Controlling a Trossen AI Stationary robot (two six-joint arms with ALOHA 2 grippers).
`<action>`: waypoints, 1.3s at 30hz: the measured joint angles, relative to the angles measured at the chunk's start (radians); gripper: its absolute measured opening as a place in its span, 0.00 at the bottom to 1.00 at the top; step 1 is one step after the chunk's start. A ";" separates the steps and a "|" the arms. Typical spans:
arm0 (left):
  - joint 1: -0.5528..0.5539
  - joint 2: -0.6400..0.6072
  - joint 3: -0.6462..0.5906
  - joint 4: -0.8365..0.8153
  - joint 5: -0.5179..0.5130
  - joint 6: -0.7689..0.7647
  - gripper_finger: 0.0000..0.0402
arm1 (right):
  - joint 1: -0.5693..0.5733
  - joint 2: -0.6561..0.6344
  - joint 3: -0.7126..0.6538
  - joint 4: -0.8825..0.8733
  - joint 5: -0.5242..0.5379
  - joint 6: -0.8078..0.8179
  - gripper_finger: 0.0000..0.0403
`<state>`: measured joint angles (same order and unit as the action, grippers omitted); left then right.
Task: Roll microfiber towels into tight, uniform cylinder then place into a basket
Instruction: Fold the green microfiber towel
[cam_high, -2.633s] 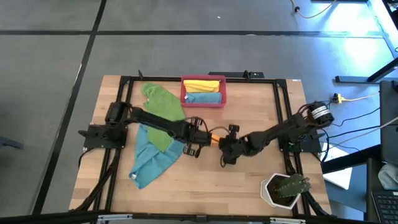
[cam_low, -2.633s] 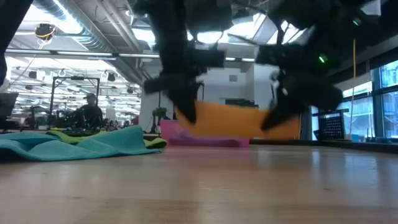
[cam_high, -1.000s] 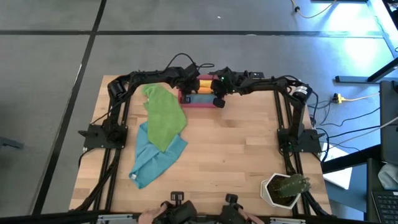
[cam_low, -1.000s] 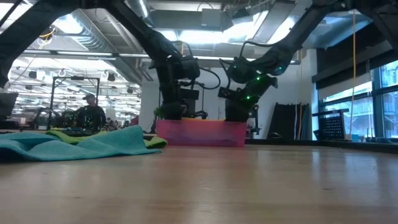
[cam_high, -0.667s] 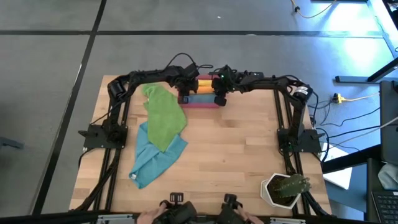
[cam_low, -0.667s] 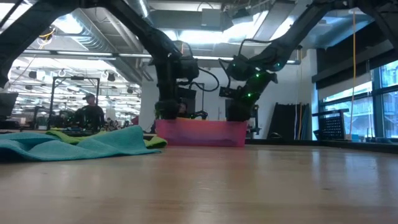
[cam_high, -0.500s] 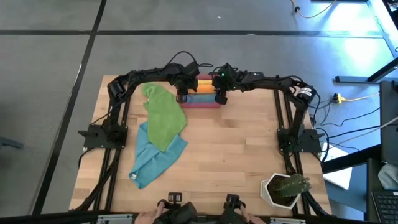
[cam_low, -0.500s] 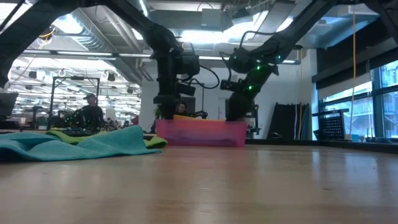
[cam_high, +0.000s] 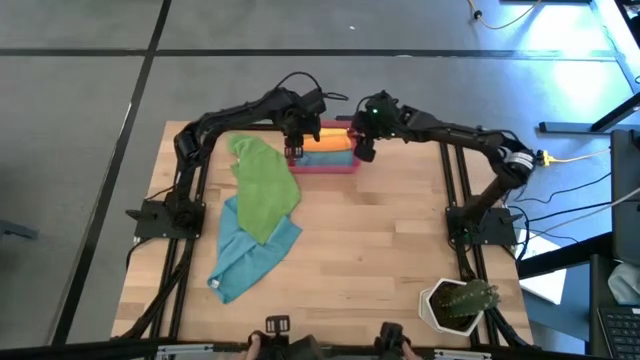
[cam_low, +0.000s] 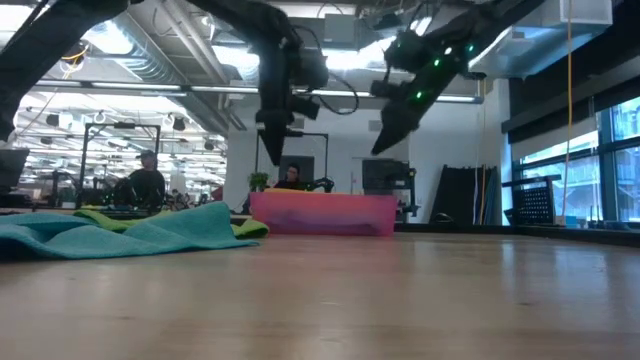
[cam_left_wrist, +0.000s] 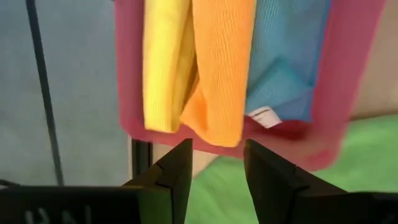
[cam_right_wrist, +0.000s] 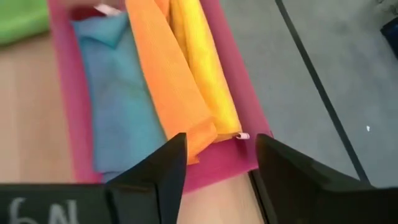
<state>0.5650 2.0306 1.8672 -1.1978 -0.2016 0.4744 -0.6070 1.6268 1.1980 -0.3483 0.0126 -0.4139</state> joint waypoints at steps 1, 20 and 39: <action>-0.004 -0.012 0.009 -0.009 0.010 -0.025 0.32 | 0.004 -0.022 0.000 -0.017 -0.001 0.015 0.46; -0.211 -0.659 -0.605 0.634 0.183 -0.249 0.32 | 0.208 -0.596 -0.487 0.182 -0.020 0.242 0.43; -0.355 -0.818 -1.215 1.345 0.140 -0.413 0.32 | 0.278 -0.537 -0.774 0.856 -0.052 0.230 0.43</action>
<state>0.2105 1.2125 0.6518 0.1468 -0.0612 0.0610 -0.3294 1.0899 0.4236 0.5079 -0.0391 -0.1837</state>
